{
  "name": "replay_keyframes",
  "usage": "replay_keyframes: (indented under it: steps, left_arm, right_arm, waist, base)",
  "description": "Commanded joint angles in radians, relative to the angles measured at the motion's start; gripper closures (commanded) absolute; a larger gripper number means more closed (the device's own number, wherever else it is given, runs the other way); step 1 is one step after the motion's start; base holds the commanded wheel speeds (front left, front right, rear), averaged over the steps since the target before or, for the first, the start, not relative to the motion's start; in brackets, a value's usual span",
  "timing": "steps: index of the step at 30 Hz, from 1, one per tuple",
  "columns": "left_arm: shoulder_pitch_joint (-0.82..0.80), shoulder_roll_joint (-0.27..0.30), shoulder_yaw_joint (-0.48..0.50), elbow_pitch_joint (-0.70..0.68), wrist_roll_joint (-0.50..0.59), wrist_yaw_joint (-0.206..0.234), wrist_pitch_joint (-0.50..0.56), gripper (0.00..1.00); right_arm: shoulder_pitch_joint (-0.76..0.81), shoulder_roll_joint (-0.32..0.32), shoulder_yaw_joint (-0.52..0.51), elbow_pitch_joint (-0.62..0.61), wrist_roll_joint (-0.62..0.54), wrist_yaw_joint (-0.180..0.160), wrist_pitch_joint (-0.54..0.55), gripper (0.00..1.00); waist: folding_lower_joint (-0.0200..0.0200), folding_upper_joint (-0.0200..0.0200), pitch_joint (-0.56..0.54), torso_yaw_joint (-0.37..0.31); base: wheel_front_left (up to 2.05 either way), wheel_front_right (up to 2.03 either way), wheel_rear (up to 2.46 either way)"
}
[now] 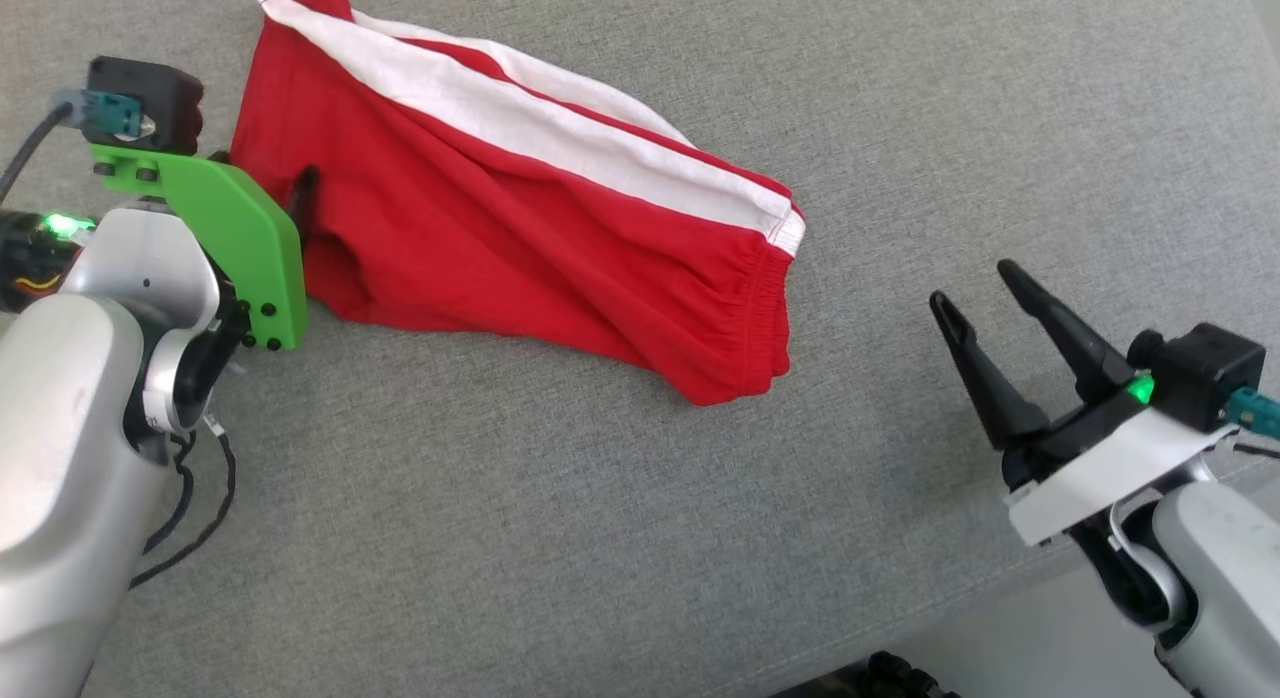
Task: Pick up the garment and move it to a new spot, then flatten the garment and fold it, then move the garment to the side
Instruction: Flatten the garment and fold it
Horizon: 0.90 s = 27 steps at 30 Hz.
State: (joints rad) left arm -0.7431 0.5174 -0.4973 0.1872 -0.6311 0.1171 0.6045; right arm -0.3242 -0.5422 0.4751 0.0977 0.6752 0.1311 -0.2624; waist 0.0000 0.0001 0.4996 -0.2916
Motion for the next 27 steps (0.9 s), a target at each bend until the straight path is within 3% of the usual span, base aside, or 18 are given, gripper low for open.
replay_keyframes:
  steps: [1, 8, 9, 10, 11, 18, 27]
  left_arm:
    - [0.02, -0.01, -0.014, 0.007, -0.011, 0.003, 0.022, 0.0]
    - [0.068, -0.023, -0.089, 0.076, 0.003, 0.003, 0.1, 0.0]
    - [0.075, -0.026, -0.093, 0.082, 0.002, 0.005, 0.101, 0.36]
    - [0.081, -0.029, -0.095, 0.088, 0.004, 0.01, 0.095, 0.64]
    - [0.086, -0.028, -0.102, 0.095, 0.015, 0.013, 0.091, 1.0]
    - [0.08, -0.031, -0.092, 0.149, 0.047, 0.039, 0.013, 1.0]
    - [0.091, -0.044, -0.096, 0.194, 0.036, 0.026, -0.038, 1.0]
  right_arm:
    - [0.026, 0.018, -0.012, 0.004, -0.026, -0.001, -0.003, 0.0]
    - [0.084, 0.058, -0.024, 0.03, -0.094, -0.001, -0.003, 0.0]
    - [0.091, 0.062, -0.028, 0.032, -0.097, -0.001, -0.003, 0.0]
    - [0.096, 0.066, -0.028, 0.035, -0.1, -0.001, -0.003, 0.0]
    - [0.102, 0.069, -0.03, 0.037, -0.101, -0.001, -0.003, 0.0]
    - [0.114, 0.074, -0.027, 0.039, -0.105, -0.001, -0.003, 0.0]
    - [0.131, 0.066, -0.024, 0.051, -0.097, -0.001, -0.003, 0.0]
  waist:
    - [0.0, -0.0001, -0.005, 0.0]
    - [0.0, -0.0001, -0.058, -0.005]
    - [0.0, -0.0001, -0.068, -0.006]
    - [0.0, -0.0001, -0.076, -0.006]
    - [0.0, -0.0001, -0.084, -0.005]
    - [0.0, -0.0001, -0.111, 0.001]
    - [0.0, -0.0001, -0.15, 0.007]
  base:
    - [0.0, 0.0, 0.0]
    - [0.0, 0.0, 0.0]
    - [0.0, 0.0, 0.0]
    - [0.0, 0.0, 0.0]
    - [0.0, 0.0, 0.0]
    - [0.0, 0.0, 0.0]
    - [0.0, 0.0, 0.0]
